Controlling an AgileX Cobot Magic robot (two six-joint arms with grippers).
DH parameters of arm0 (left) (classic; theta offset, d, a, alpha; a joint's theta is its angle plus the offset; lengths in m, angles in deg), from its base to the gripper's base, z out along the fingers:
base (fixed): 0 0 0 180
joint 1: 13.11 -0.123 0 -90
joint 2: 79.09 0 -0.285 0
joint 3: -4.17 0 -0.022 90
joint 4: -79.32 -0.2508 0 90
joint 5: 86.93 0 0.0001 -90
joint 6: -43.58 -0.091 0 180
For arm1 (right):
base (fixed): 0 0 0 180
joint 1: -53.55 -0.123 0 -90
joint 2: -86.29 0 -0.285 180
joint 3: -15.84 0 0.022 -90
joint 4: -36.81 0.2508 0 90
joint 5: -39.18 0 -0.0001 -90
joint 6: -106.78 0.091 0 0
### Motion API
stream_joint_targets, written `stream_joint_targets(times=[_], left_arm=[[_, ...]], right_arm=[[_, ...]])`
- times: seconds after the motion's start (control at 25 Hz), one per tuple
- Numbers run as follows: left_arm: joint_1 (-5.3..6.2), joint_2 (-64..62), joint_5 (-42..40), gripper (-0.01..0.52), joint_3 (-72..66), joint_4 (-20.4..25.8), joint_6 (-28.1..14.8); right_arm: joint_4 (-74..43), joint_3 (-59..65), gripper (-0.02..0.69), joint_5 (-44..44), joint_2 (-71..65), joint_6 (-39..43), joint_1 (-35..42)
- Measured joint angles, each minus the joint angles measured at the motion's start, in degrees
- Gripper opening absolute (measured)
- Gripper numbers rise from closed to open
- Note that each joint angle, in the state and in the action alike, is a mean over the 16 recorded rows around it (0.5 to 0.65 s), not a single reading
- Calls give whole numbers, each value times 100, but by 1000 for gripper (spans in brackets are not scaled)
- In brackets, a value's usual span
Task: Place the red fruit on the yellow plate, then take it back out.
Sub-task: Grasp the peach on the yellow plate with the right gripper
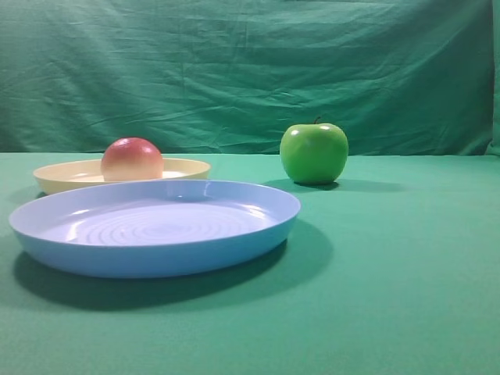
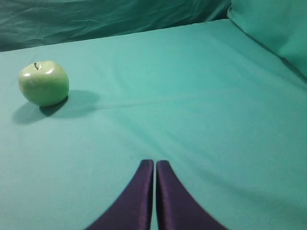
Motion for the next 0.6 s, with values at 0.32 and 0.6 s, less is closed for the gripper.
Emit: stream_joint_targets(times=[0.32, 0.6], left_arm=[[0, 0, 0, 0, 0, 0, 0], [0, 0, 0, 0, 0, 0, 0]], right_arm=[[53, -189, 0, -615, -109, 97, 0], [83, -983, 0, -754, -769, 184, -20]])
